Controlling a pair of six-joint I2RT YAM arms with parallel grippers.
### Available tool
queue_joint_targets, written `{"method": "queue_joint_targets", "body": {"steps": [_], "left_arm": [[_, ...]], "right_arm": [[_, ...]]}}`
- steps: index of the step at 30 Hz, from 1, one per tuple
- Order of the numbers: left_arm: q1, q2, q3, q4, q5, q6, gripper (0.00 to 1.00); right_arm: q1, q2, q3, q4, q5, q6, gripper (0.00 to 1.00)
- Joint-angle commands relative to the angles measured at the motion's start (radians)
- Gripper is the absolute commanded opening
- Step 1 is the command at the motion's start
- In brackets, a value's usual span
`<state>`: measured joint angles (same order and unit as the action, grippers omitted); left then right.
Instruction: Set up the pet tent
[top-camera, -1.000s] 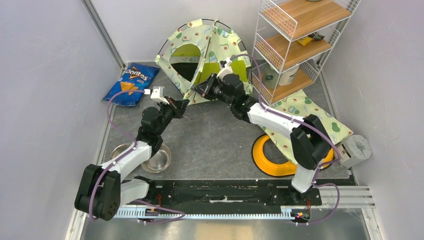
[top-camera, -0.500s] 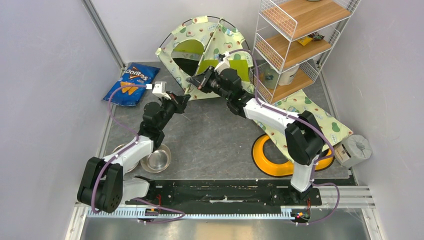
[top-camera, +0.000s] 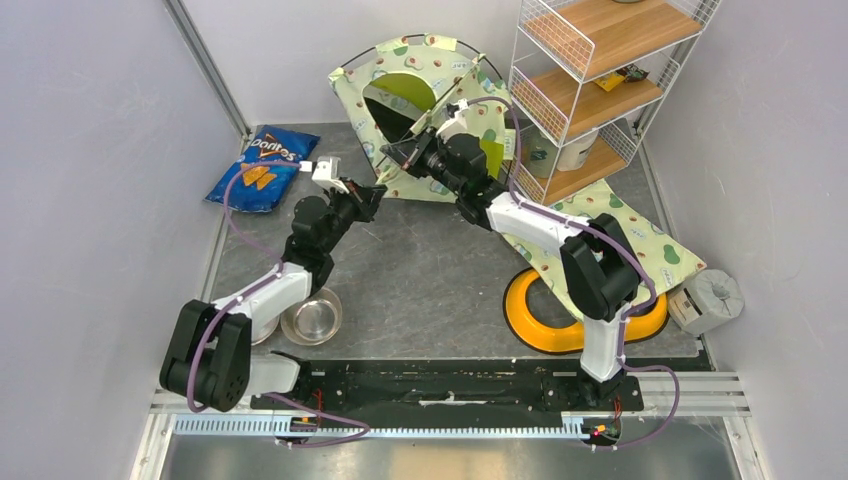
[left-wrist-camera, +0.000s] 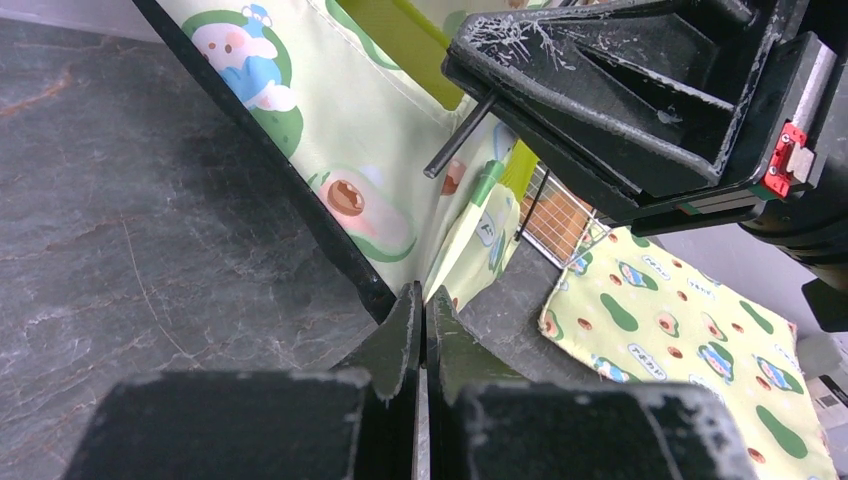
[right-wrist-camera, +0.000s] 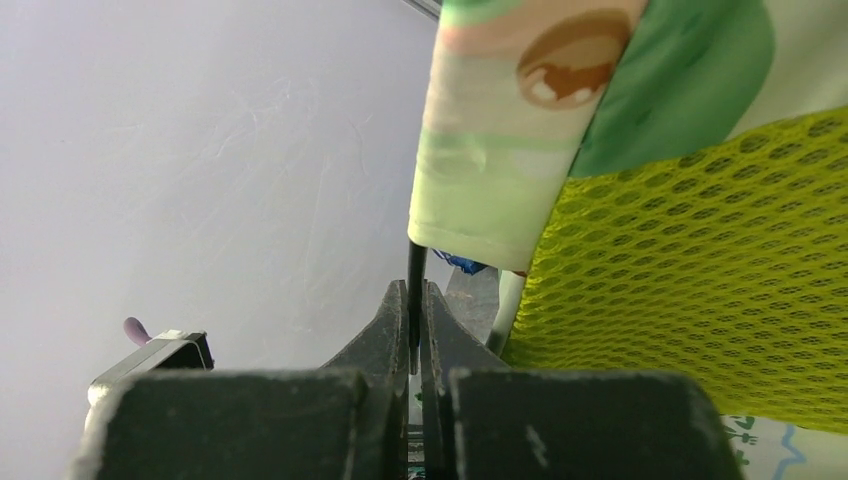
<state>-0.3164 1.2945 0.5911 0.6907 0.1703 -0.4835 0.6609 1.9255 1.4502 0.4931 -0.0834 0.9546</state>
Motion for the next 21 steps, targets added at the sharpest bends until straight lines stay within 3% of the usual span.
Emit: {"method": "queue_joint_targets", "body": {"steps": [1, 21], "left_arm": [[0.014, 0.028, -0.028, -0.174, -0.013, 0.062, 0.02], [0.039, 0.116, 0.006, -0.235, -0.048, 0.071, 0.02]], "right_arm": [[-0.170, -0.049, 0.033, 0.135, 0.284, -0.024, 0.00], [-0.200, -0.099, -0.008, 0.088, 0.305, 0.015, 0.00]]}}
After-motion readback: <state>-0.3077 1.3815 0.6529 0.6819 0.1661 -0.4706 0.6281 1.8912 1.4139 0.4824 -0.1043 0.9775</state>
